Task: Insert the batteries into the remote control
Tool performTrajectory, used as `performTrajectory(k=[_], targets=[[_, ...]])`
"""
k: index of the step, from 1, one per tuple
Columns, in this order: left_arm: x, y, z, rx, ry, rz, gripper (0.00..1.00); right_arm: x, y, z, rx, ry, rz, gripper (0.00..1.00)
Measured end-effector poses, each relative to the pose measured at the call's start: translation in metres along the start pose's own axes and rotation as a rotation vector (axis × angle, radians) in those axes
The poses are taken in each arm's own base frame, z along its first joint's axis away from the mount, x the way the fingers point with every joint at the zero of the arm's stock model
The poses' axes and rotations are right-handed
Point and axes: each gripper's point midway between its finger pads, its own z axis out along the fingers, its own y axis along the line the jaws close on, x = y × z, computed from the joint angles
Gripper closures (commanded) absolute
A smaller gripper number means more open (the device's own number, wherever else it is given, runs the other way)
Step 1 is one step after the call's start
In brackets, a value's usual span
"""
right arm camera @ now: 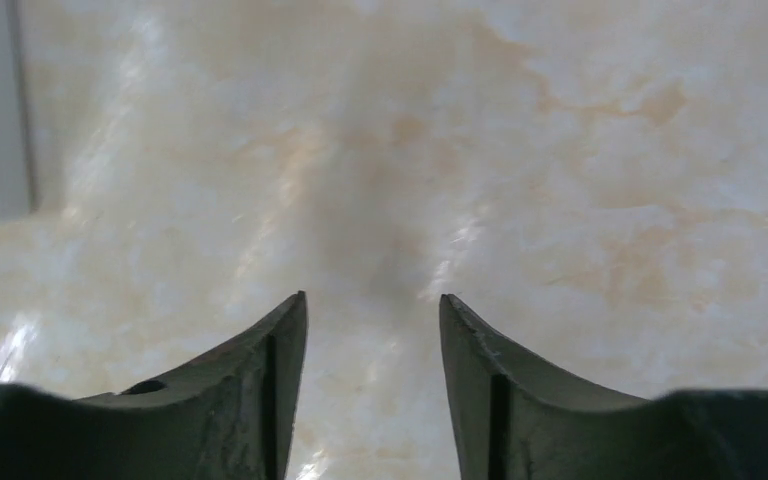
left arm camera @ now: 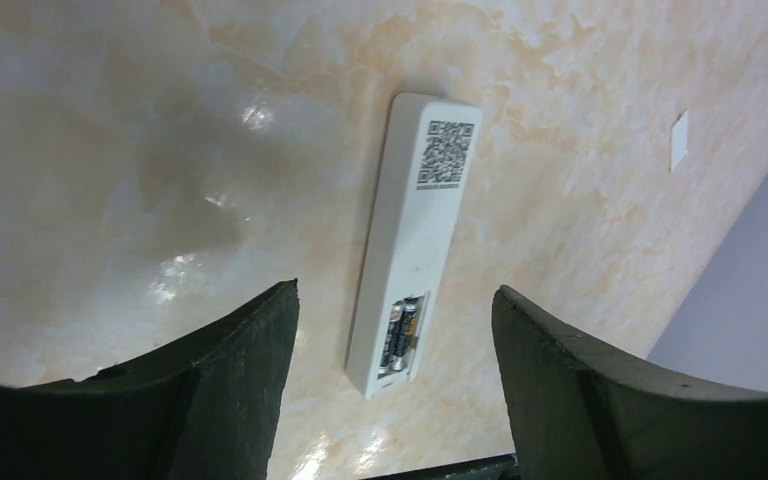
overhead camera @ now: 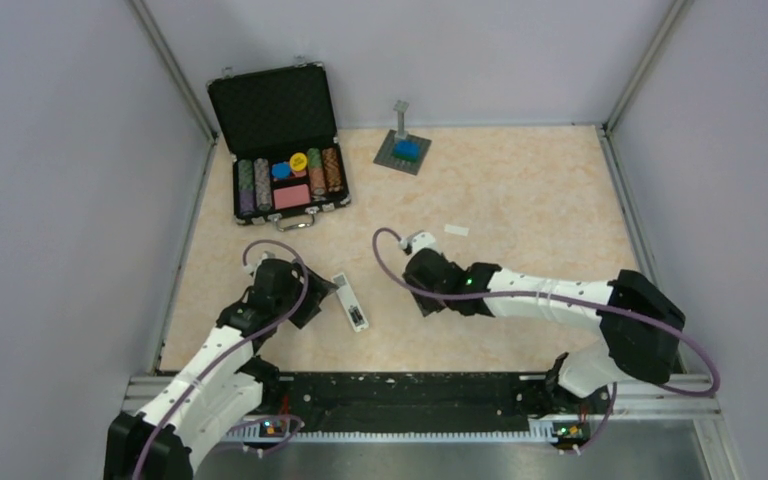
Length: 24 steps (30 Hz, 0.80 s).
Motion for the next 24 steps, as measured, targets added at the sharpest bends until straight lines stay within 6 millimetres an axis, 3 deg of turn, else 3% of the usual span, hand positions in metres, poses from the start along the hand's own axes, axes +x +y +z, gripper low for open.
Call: performTrajectory(k=[2, 5, 10, 16, 21, 24], targets=[[-0.003, -0.008, 0.000, 0.018, -0.004, 0.007, 0.25, -0.011, -0.028, 0.008, 0.037, 0.005, 0.087, 0.37], [-0.006, -0.023, -0.002, 0.050, 0.004, 0.027, 0.25, -0.034, -0.087, 0.024, 0.129, 0.010, 0.237, 0.34], [-0.012, -0.056, -0.003, 0.108, 0.029, 0.093, 0.25, -0.073, -0.163, 0.067, 0.245, 0.021, 0.364, 0.43], [-0.010, -0.077, 0.009, 0.130, 0.096, 0.153, 0.27, -0.104, -0.204, 0.116, 0.312, 0.025, 0.388, 0.75], [0.003, -0.082, 0.026, 0.124, 0.200, 0.173, 0.29, -0.109, -0.225, 0.146, 0.387, 0.039, 0.405, 0.85], [0.008, -0.086, 0.034, 0.128, 0.250, 0.182, 0.29, -0.112, -0.232, 0.148, 0.425, 0.030, 0.430, 0.88]])
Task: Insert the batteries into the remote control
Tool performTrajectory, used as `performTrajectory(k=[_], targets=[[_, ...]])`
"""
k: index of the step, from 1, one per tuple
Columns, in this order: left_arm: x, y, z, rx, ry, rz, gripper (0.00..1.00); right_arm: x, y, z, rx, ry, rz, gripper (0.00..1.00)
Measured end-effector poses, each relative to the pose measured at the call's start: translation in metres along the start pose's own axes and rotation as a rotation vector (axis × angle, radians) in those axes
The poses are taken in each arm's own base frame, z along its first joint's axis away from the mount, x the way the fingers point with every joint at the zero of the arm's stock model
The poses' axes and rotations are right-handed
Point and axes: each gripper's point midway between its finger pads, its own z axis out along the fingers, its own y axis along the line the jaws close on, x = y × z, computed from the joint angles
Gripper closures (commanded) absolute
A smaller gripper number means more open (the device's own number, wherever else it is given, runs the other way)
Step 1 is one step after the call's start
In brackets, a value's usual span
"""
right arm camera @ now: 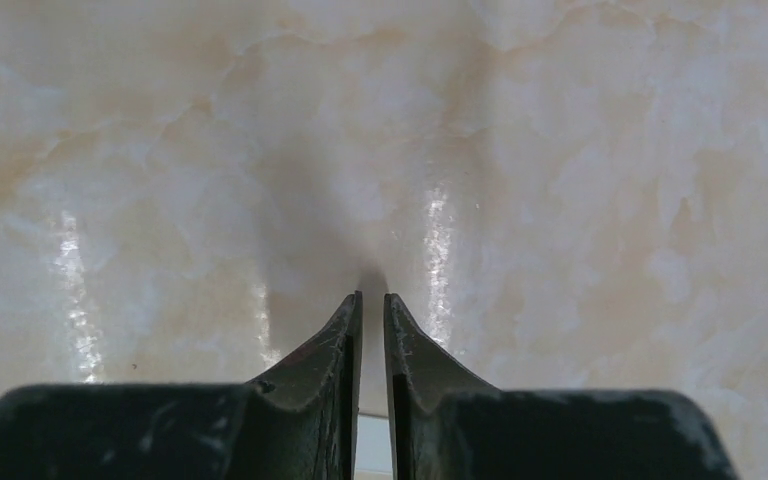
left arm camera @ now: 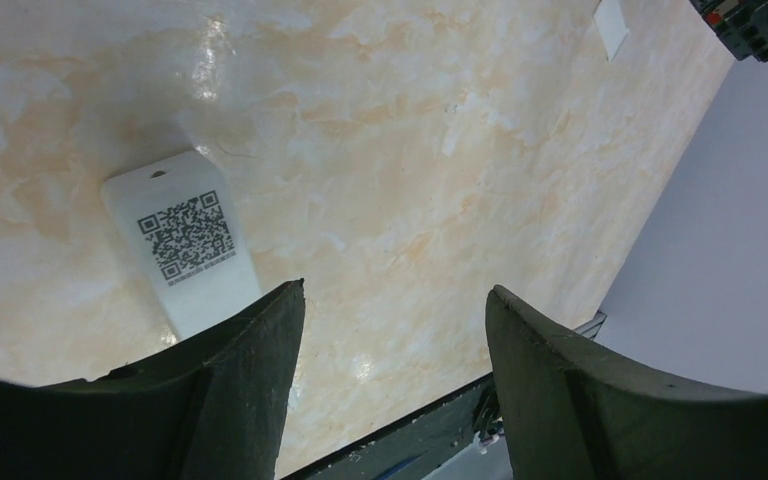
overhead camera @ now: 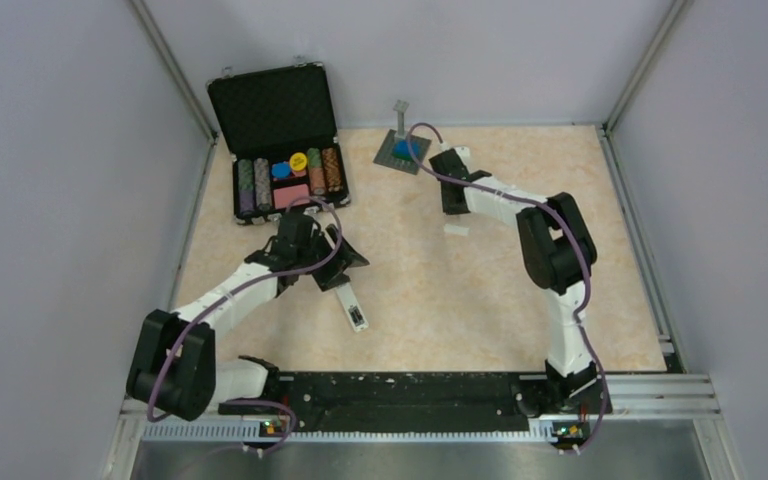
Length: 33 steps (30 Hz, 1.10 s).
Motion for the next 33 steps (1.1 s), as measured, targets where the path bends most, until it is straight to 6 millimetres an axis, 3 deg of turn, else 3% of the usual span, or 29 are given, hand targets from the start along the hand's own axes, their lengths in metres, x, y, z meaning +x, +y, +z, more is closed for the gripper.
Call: performTrajectory(k=[8, 15, 21, 23, 28, 33], targets=[[-0.002, -0.013, 0.008, 0.030, 0.055, 0.062, 0.30, 0.013, -0.016, -0.001, 0.042, 0.047, 0.050, 0.92], [0.000, -0.011, 0.016, 0.023, 0.087, 0.078, 0.31, 0.065, -0.030, -0.037, 0.001, 0.148, 0.087, 0.93], [0.001, -0.009, 0.019, 0.021, 0.097, 0.082, 0.31, 0.097, -0.030, -0.060, -0.053, 0.227, 0.117, 0.92], [0.001, -0.009, 0.019, 0.022, 0.097, 0.086, 0.31, 0.100, -0.030, -0.063, -0.058, 0.240, 0.123, 0.86], [0.001, -0.008, 0.019, 0.022, 0.096, 0.097, 0.31, 0.103, -0.030, -0.067, -0.056, 0.258, 0.108, 0.54], [-0.002, -0.010, 0.018, 0.022, 0.087, 0.110, 0.31, 0.097, -0.028, -0.072, -0.085, 0.266, 0.063, 0.45]])
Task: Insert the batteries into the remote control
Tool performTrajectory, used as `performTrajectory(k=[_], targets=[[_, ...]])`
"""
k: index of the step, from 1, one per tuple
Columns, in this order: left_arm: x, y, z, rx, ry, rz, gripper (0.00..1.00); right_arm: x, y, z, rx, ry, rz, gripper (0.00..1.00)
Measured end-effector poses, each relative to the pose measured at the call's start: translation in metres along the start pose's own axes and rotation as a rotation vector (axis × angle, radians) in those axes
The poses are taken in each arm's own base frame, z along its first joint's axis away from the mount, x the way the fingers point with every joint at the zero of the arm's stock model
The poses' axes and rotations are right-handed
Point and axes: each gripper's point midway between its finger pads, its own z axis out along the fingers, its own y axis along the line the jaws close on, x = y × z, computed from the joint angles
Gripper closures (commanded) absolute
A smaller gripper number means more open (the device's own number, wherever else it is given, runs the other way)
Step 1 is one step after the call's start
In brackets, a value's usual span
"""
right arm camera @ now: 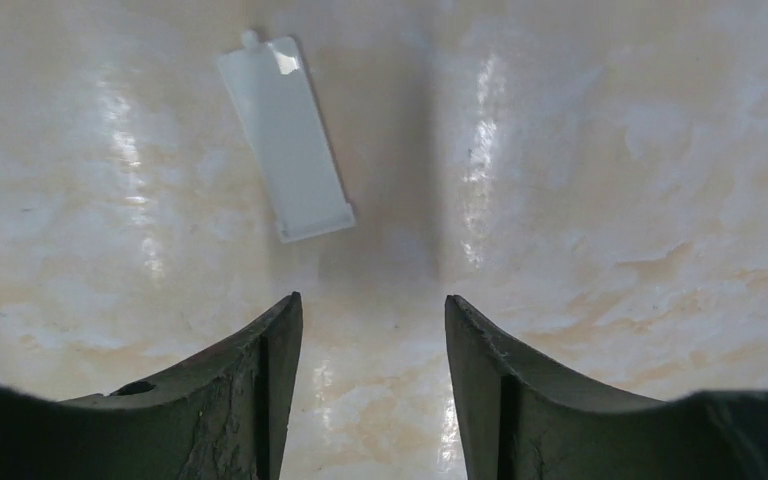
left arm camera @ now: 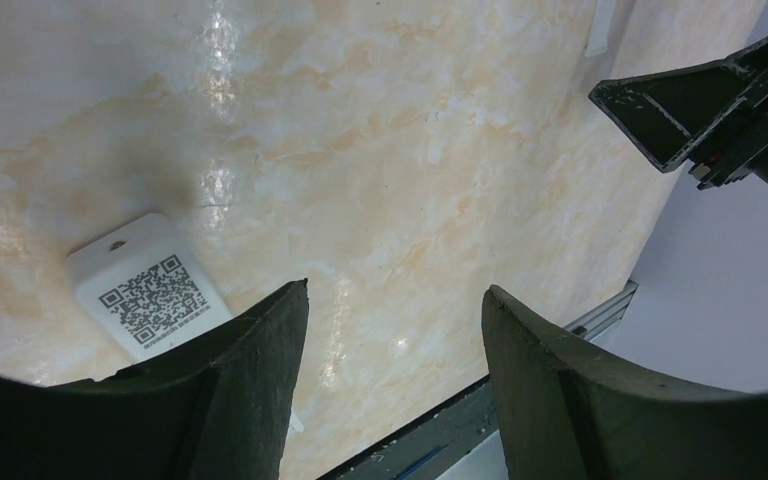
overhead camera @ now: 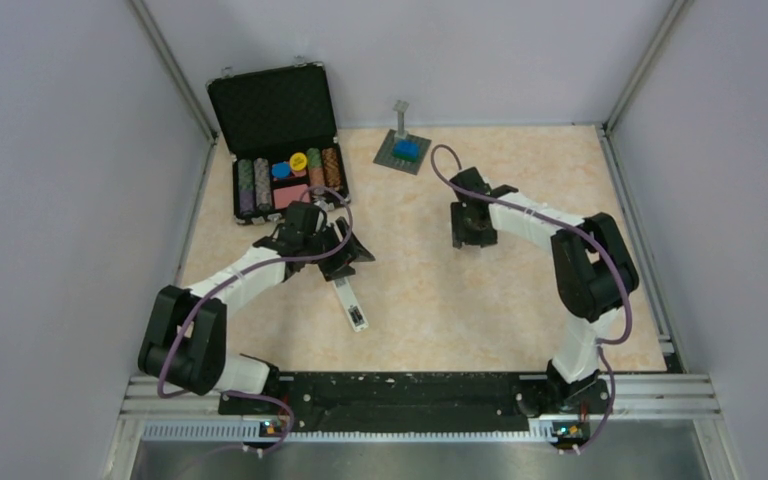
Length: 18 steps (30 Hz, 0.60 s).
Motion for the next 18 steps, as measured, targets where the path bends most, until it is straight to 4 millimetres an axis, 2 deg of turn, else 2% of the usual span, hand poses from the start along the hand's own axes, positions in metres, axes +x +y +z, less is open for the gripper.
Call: performTrajectory(k=[4, 7, 13, 18], targets=[[-0.007, -0.007, -0.002, 0.006, -0.016, 0.022, 0.31, -0.020, 0.013, -0.005, -0.053, -0.022, -0.069, 0.46], [-0.013, -0.012, -0.001, 0.007, -0.021, 0.032, 0.31, -0.031, 0.023, -0.001, -0.092, -0.024, -0.116, 0.46], [-0.021, -0.015, 0.005, -0.001, -0.017, 0.044, 0.31, -0.024, 0.030, 0.017, -0.106, 0.045, -0.176, 0.47], [-0.025, -0.010, 0.009, -0.016, -0.013, 0.036, 0.32, -0.027, 0.031, 0.017, -0.106, 0.050, -0.183, 0.50]])
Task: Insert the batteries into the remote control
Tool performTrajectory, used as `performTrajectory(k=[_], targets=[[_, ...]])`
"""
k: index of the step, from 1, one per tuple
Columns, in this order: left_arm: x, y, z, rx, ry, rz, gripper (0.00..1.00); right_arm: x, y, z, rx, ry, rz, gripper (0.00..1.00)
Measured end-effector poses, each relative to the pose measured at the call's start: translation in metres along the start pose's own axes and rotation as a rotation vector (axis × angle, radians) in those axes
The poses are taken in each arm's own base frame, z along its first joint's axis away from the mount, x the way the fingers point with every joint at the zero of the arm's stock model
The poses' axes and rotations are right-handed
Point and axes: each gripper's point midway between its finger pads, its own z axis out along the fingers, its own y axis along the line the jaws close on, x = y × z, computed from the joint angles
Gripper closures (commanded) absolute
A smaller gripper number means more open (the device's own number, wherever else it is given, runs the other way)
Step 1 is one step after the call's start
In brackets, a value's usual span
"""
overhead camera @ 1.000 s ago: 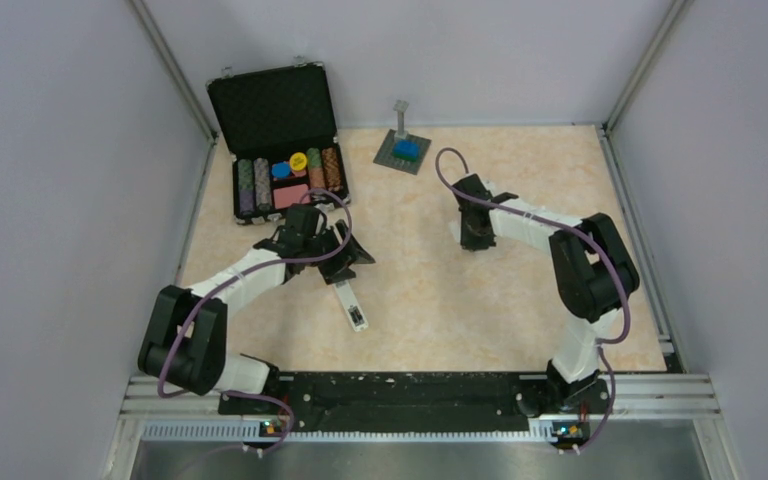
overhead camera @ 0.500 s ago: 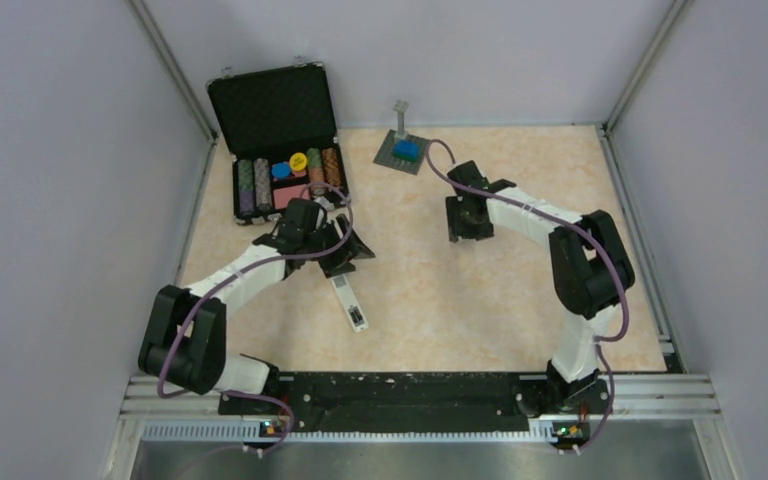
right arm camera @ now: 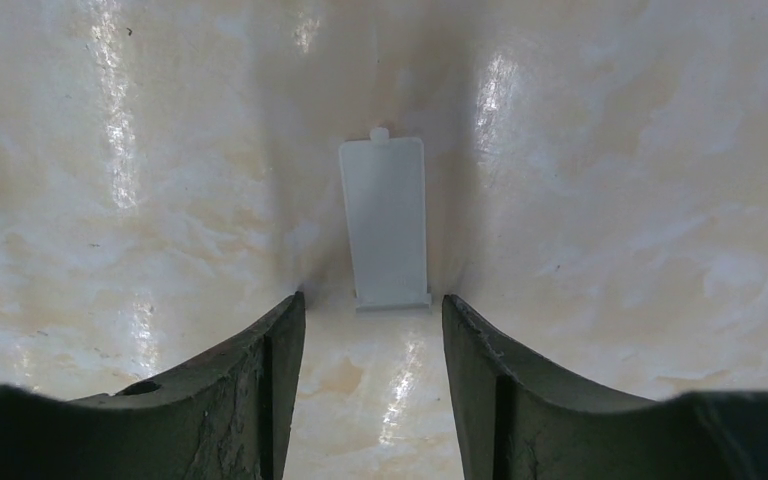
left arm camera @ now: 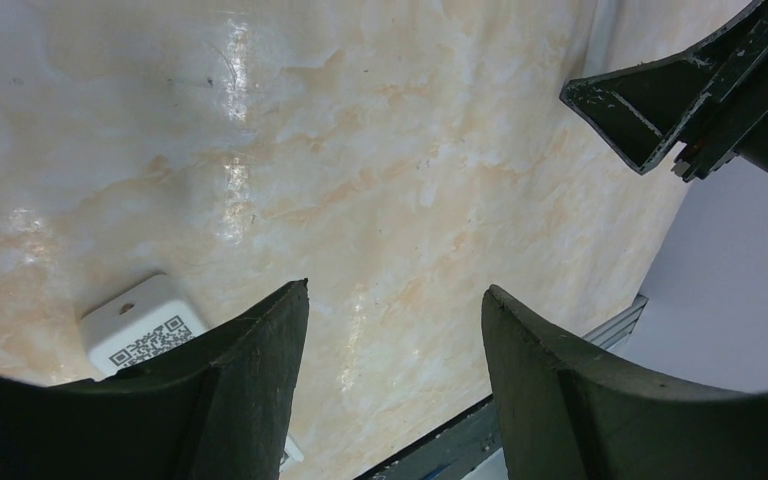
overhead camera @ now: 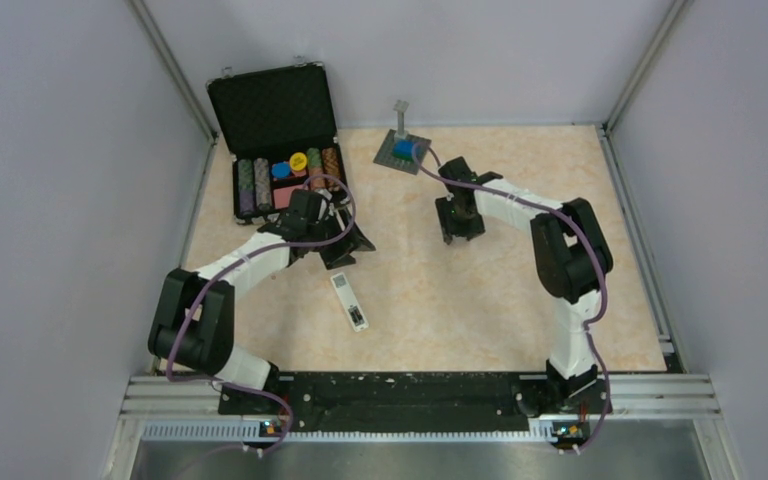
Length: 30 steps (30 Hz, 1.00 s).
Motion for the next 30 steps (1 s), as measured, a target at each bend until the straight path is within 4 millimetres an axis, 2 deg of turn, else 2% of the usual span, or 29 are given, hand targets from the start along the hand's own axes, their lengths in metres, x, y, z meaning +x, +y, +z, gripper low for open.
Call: performTrajectory(k=[3, 9, 19, 30], targets=[[-0.0010, 0.0022, 0.0007, -0.005, 0.001, -0.004, 0.32, 0.0034, -0.0011, 0.0013, 0.000, 0.023, -0.003, 0.55], [-0.0019, 0.0032, 0.0007, -0.006, -0.001, -0.006, 0.31, 0.0051, -0.0023, 0.0008, -0.021, 0.048, 0.002, 0.57], [-0.0029, 0.0028, 0.0007, -0.004, -0.004, -0.007, 0.32, 0.0051, -0.0059, 0.0016, -0.002, 0.073, -0.009, 0.76], [-0.0043, -0.0027, 0.0007, 0.023, -0.005, 0.000, 0.31, 0.0049, -0.0057, 0.0010, -0.005, 0.063, -0.009, 0.76]])
